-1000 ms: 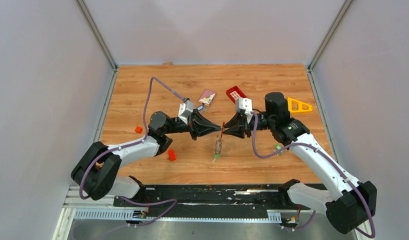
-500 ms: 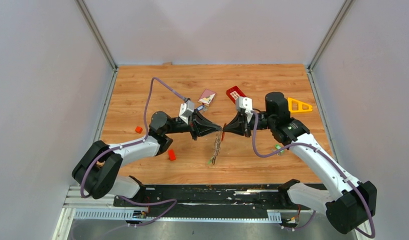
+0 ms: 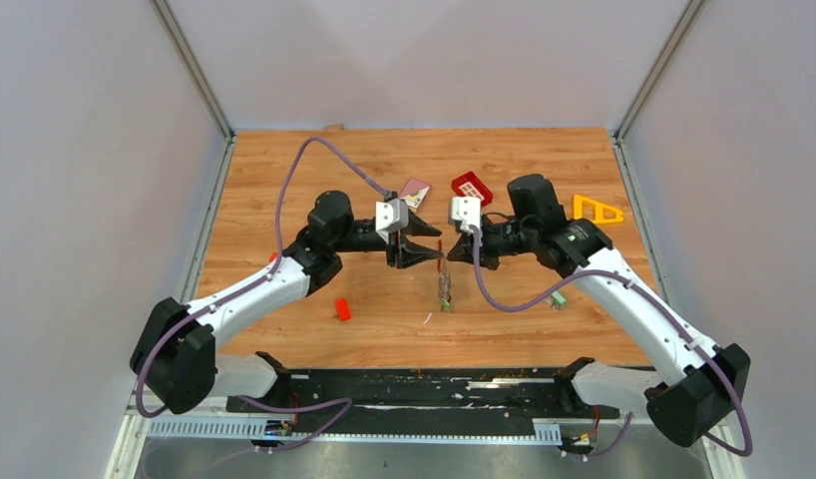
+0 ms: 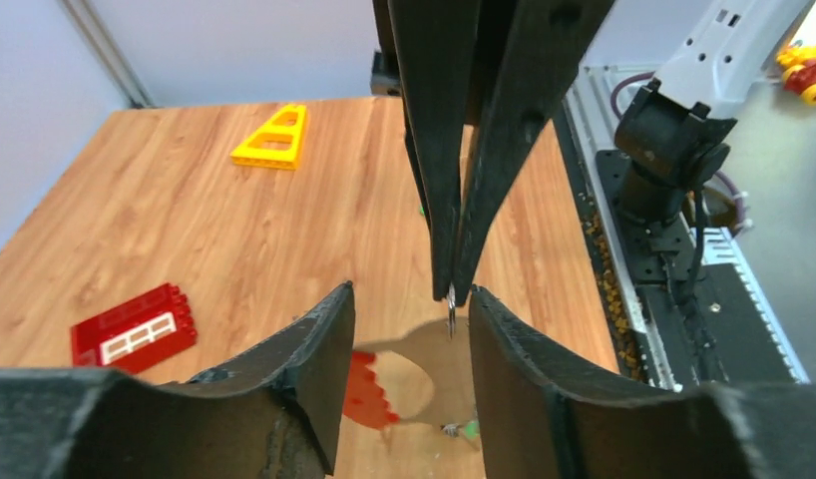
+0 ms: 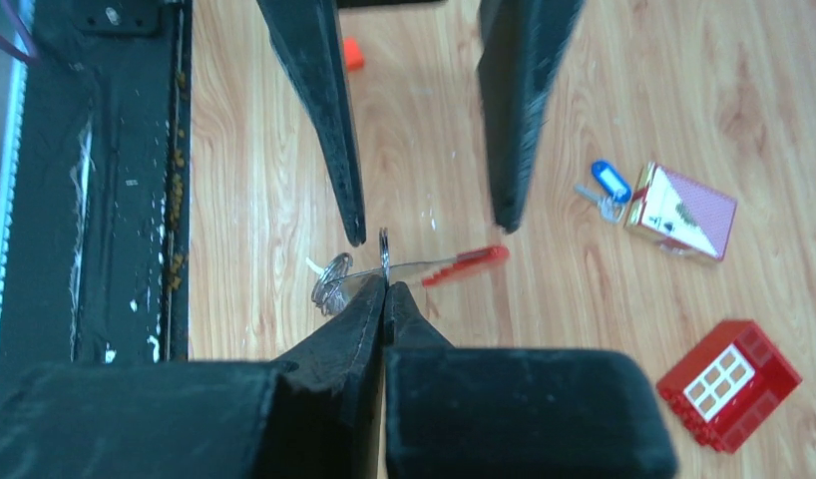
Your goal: Put the keys on the keyring
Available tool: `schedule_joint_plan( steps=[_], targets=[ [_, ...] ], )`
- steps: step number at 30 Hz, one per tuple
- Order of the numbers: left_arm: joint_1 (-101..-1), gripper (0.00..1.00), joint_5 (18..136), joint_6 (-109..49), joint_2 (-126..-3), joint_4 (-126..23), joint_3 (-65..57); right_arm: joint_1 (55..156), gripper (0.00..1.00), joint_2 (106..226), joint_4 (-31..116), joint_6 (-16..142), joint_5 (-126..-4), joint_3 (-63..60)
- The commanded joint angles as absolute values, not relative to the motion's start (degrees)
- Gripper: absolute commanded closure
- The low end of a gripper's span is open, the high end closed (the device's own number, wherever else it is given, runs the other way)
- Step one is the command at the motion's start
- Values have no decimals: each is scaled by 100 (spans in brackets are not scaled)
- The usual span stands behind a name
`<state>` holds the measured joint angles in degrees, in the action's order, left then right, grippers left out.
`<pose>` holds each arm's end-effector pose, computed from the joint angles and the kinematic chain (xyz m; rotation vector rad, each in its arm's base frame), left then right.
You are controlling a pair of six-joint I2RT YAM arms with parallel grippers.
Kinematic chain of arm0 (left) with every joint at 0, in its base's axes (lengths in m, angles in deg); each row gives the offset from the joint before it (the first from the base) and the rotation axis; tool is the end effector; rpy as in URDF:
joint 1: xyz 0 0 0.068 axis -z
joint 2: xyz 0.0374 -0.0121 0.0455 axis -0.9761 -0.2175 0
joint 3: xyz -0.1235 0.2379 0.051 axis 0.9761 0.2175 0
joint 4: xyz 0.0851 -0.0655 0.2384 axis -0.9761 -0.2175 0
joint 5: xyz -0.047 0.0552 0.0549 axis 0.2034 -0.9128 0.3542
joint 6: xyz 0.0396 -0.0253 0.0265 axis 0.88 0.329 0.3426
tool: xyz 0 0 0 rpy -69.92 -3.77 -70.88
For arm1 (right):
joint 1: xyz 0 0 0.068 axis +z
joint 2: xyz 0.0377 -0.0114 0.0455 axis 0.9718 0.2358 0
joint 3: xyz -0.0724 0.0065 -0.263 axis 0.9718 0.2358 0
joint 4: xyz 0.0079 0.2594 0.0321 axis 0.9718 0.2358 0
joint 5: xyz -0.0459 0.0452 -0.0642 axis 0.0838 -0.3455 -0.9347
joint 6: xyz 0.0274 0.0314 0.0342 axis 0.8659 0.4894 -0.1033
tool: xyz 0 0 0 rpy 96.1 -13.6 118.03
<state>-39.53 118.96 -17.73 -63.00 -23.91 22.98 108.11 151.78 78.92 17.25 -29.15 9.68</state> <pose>0.2105 -0.1986 0.3034 1.1901 1.2022 -1.1787 0.1915 0.1475 0.3420 -1.5470 1.4847 0.7854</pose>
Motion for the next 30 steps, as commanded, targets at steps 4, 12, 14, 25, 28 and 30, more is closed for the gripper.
schedule_joint_plan(
  steps=[4, 12, 14, 25, 28, 30],
  targets=[
    [-3906, 51, 11865, -150, -6371, -4609, 1476, 11092, 100, 15446, 8645, 1229, -3812, 558],
    [-3732, 54, 12086, 6, -6681, -4851, 1346, 11118, 100, 15503, 8534, 1306, -3877, 545],
    [-3679, 54, 12095, -76, -6758, -4753, 1342, 11127, 100, 15525, 8515, 1313, -3876, 555],
    [-3560, 73, 12151, -256, -6972, -4691, 1197, 11142, 100, 15573, 8462, 1351, -3867, 599],
    [-3556, 76, 12141, -328, -7014, -4641, 1186, 11151, 100, 15575, 8452, 1352, -3867, 620],
    [-3560, 77, 12135, -337, -7016, -4625, 1181, 11144, 100, 15575, 8459, 1336, -3876, 640]
  ],
)
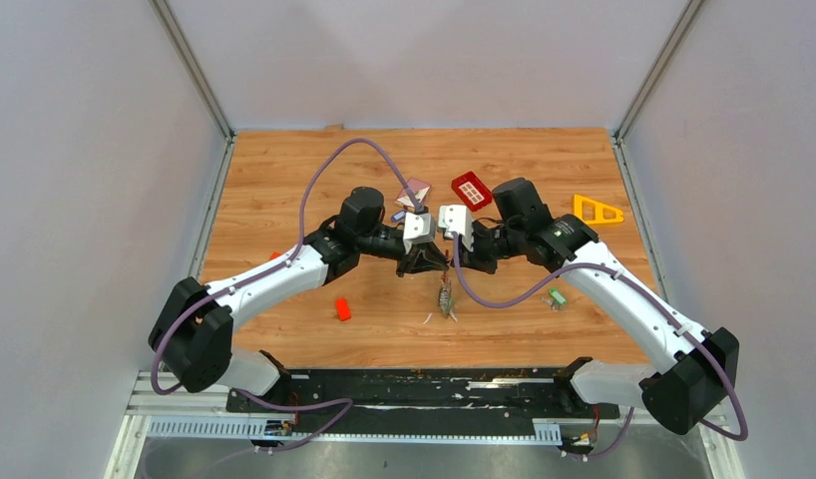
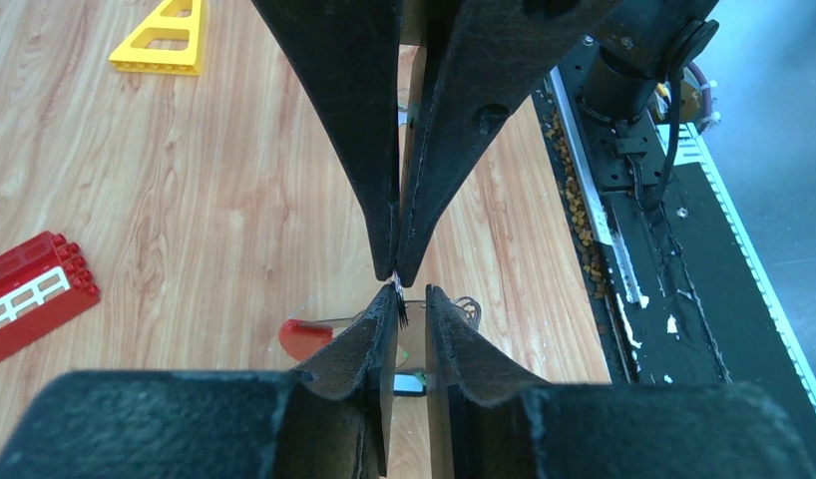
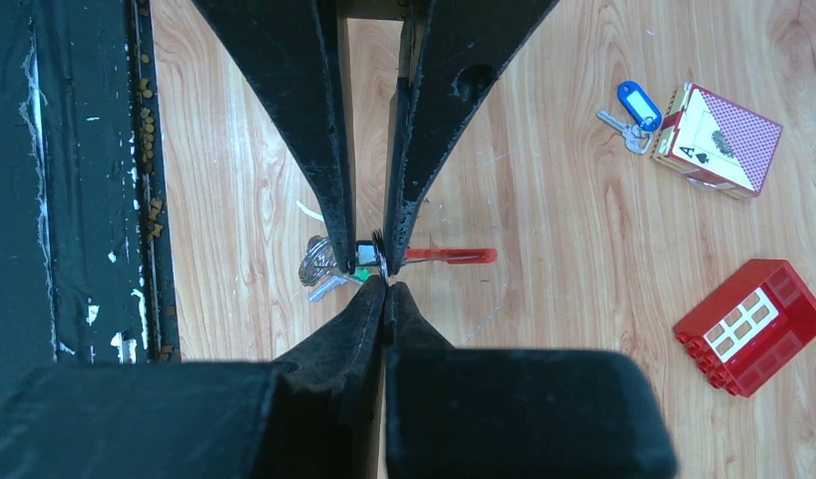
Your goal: Put the keys on the keyring
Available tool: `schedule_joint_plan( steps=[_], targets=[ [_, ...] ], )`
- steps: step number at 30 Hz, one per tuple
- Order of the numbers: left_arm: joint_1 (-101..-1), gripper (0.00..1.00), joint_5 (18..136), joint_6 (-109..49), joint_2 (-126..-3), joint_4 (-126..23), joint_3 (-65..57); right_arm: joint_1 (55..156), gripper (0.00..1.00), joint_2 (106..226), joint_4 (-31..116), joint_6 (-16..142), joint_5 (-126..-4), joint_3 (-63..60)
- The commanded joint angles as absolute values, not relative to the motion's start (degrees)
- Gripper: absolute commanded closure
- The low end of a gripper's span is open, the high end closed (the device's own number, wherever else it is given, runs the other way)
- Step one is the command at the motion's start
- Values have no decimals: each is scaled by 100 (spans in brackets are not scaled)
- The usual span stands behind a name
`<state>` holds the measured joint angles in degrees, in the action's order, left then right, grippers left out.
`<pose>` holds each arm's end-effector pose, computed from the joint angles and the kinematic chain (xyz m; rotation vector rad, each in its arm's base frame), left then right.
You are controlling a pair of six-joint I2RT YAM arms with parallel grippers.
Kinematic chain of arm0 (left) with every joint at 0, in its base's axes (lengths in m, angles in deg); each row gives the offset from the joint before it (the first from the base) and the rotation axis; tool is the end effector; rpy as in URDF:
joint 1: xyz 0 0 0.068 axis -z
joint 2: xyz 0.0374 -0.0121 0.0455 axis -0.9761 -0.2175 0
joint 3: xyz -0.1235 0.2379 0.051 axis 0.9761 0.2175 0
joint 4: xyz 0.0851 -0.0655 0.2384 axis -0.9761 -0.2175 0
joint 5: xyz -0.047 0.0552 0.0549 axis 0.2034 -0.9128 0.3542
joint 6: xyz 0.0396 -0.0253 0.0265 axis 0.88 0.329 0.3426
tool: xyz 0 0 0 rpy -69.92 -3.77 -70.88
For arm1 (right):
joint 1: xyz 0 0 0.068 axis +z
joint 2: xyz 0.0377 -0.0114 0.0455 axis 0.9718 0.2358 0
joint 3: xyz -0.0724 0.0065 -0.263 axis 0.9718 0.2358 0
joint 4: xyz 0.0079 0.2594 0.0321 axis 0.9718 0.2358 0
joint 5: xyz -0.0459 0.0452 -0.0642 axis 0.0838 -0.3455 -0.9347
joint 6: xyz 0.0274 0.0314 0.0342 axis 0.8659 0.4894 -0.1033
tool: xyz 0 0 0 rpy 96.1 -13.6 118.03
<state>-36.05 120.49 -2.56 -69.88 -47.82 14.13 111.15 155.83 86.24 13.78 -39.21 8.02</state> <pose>0.2171 -0.2286 0.2826 1.4355 1.3397 -1.1702 0.1944 0.1592 0.3234 -1.6559 1.6488 0.6481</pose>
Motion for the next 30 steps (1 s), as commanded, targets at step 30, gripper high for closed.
schedule_joint_plan(
  steps=[30],
  targets=[
    [-3923, 100, 11879, -5264, -7141, 2347, 3173, 10374, 62, 14272, 6325, 2629, -2207, 1891]
  ],
)
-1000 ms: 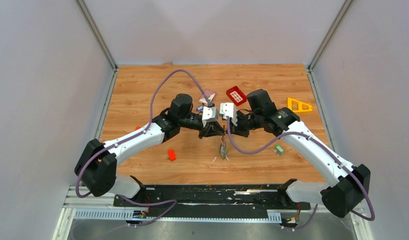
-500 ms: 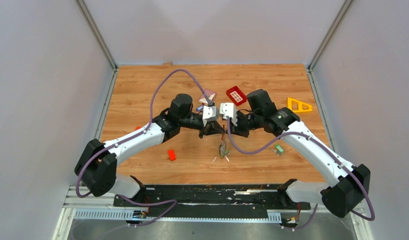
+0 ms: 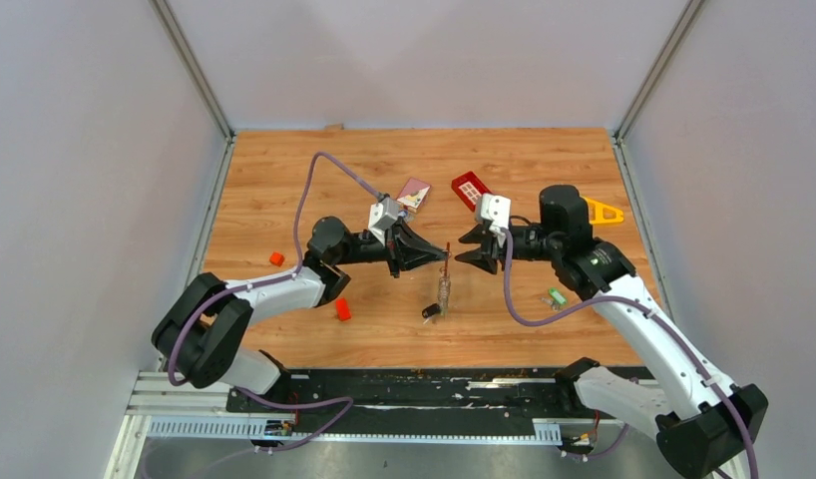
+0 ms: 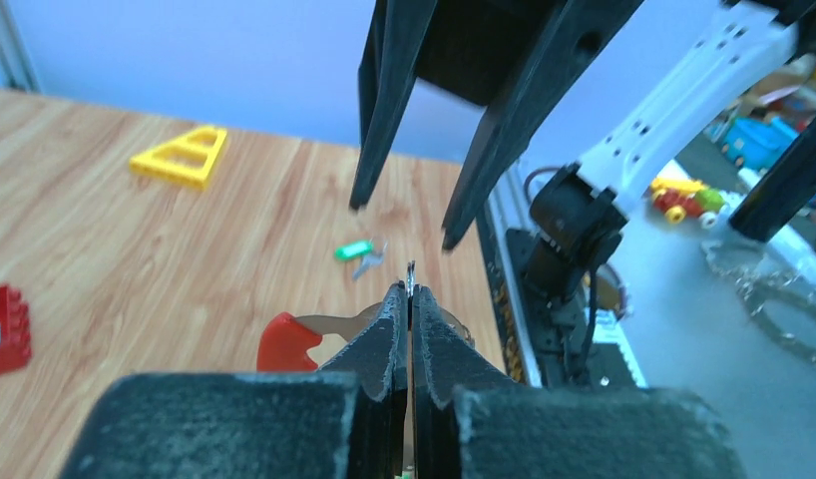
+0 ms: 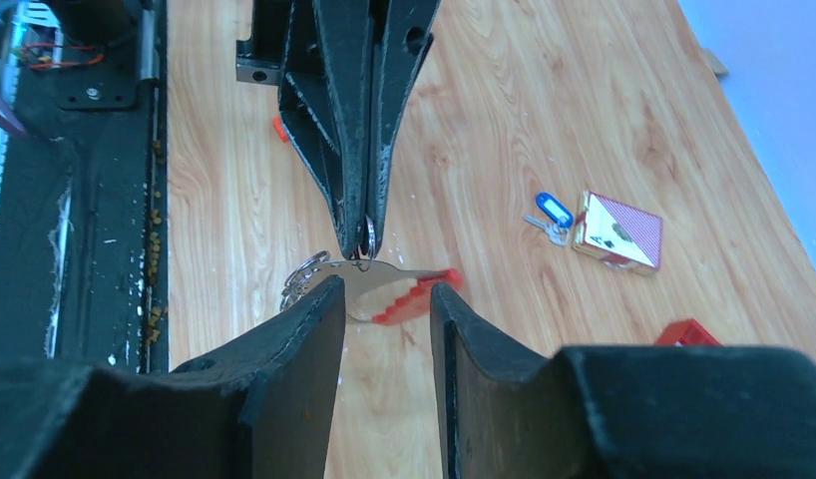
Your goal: Put the keys on the keyring
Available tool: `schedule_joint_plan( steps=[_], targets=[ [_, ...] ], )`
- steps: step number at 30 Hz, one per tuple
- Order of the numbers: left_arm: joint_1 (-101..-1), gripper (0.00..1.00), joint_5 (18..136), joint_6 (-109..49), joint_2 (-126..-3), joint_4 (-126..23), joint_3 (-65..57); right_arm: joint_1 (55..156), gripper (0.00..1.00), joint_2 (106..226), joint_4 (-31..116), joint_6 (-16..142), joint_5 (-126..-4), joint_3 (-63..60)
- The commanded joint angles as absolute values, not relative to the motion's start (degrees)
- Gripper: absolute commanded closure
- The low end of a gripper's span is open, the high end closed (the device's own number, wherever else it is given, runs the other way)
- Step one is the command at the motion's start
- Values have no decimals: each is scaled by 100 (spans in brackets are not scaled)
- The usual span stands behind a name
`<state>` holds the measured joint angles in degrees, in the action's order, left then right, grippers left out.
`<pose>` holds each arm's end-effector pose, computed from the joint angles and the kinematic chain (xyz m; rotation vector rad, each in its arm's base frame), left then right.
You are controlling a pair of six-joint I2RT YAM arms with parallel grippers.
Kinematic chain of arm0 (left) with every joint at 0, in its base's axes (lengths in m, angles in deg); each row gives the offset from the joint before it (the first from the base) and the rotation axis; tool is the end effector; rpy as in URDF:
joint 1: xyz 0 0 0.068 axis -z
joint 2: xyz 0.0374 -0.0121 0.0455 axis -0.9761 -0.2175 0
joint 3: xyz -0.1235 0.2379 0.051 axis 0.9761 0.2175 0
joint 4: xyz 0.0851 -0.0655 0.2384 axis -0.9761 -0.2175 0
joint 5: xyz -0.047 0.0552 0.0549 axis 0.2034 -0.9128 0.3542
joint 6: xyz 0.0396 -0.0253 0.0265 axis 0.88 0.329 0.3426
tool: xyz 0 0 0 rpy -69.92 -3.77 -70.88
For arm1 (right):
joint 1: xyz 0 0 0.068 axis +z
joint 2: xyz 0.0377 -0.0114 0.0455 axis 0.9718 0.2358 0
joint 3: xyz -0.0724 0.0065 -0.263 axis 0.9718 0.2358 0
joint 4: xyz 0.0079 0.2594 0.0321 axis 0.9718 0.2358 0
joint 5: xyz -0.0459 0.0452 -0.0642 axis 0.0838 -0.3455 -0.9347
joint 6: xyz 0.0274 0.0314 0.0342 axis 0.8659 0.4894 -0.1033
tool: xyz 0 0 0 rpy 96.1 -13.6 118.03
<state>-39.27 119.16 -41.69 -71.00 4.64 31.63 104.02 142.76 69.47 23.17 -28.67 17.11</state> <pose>0.2132 -0.2025 0.2638 0.9885 1.2677 -1.4498 0.1769 0.1208 0.3456 -1.3842 1.4301 0.7342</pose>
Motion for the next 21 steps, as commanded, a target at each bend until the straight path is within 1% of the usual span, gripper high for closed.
schedule_joint_plan(
  steps=[1, 5, 8, 14, 21],
  targets=[
    [-3913, 100, 11865, -5256, -7133, 2333, 3180, 10368, 62, 14281, 6245, 2658, -2164, 1945],
    [-3891, 100, 11864, -5260, -7113, 2359, 3255, 10366, 66, 14366, 6052, 2722, -1994, 1986],
    [-3852, 100, 11881, -5230, -7120, 2327, 3286, 10368, 70, 14425, 5984, 2772, -1896, 1947],
    [-3842, 100, 11879, -5206, -7156, 2324, 3279, 10367, 72, 14416, 5999, 2764, -1693, 1934],
    [-3833, 100, 11903, -5131, -7172, 2229, 3259, 10365, 78, 14402, 6026, 2742, -1521, 1935]
  ],
)
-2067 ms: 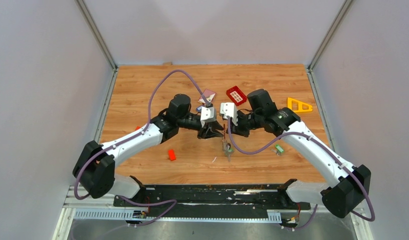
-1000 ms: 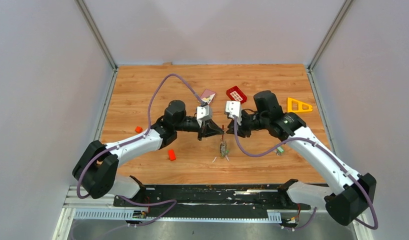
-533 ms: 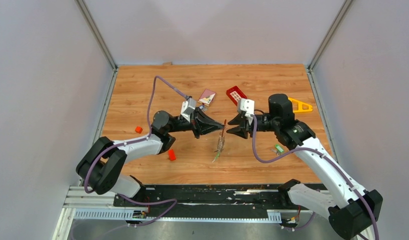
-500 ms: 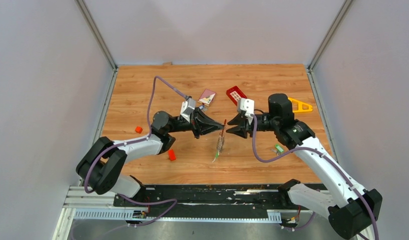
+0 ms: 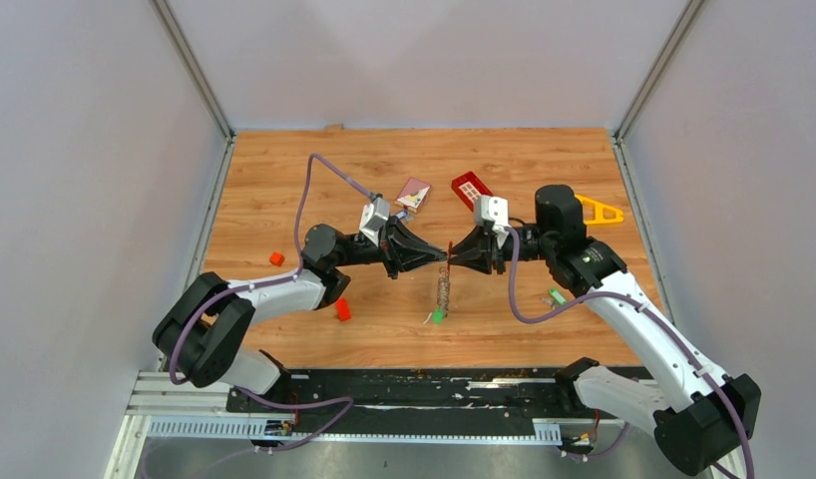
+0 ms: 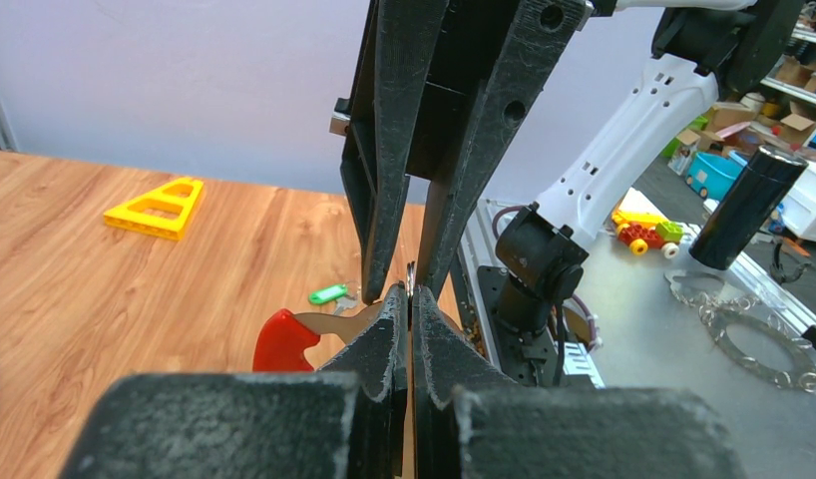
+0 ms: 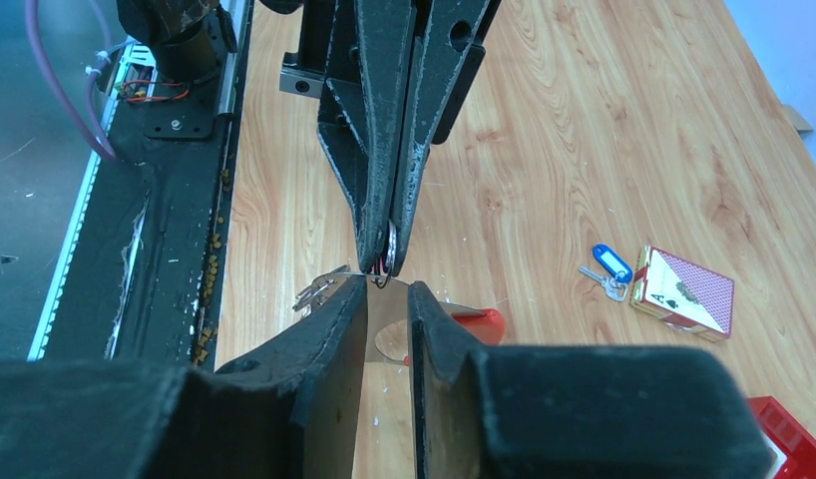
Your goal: Put the keys on the keyring
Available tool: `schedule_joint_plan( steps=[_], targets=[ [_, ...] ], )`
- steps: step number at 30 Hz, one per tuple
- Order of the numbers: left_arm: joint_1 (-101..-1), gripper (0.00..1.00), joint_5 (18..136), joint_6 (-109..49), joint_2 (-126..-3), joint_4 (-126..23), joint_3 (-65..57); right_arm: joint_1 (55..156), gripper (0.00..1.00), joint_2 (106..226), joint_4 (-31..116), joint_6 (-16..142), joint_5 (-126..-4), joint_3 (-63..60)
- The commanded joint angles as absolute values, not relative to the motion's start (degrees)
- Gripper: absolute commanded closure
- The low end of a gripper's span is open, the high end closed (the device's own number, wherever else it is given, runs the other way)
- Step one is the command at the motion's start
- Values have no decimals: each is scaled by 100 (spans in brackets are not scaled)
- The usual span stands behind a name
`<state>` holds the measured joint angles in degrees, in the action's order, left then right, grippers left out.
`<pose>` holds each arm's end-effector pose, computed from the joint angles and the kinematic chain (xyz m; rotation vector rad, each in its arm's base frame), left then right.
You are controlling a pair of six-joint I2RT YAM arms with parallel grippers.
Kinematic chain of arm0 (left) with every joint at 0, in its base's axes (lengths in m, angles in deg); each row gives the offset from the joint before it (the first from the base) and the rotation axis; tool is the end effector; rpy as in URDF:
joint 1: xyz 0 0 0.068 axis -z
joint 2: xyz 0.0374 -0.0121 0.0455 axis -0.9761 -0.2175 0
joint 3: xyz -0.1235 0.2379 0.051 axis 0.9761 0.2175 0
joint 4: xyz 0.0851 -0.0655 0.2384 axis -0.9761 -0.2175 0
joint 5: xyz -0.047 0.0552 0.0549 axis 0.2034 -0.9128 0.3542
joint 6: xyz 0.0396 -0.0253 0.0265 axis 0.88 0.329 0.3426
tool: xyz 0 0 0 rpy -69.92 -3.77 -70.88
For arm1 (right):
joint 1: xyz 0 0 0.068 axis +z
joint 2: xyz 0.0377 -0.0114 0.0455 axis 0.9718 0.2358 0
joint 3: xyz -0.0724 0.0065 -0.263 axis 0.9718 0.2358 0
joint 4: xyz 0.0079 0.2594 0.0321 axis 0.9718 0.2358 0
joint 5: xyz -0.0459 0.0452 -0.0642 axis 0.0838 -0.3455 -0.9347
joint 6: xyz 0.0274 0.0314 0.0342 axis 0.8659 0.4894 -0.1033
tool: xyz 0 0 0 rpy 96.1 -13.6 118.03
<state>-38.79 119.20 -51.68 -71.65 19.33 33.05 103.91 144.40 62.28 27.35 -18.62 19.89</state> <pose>0.2045 -0.1987 0.2766 0.9333 1.1370 -1.5473 0.1823 0.1278 0.3367 -1.3944 1.3379 0.9326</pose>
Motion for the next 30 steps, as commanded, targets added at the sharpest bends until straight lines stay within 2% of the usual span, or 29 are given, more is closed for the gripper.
schedule_joint_plan(
  steps=[1, 8, 17, 25, 29, 30],
  targets=[
    [-3828, 100, 11911, -5125, -7176, 2220, 3261, 10369, 81, 14410, 6027, 2742, -1526, 1935],
    [-3789, 100, 11955, -5027, -7208, 2131, 3245, 10368, 94, 14423, 5963, 2760, -1615, 1948],
    [-3762, 100, 11992, -4993, -7245, 2113, 3235, 10369, 93, 14508, 5889, 2841, -1615, 1926],
    [-3727, 100, 12018, -4826, -7291, 1951, 3252, 10374, 100, 14512, 5796, 2867, -1673, 1958],
    [-3727, 100, 12057, -4417, -7216, 1527, 3224, 10376, 100, 14524, 6275, 2480, -2000, 1789],
    [-3723, 97, 12050, -4264, -7166, 1351, 3195, 10374, 100, 14542, 6463, 2362, -2088, 1718]
  ],
)
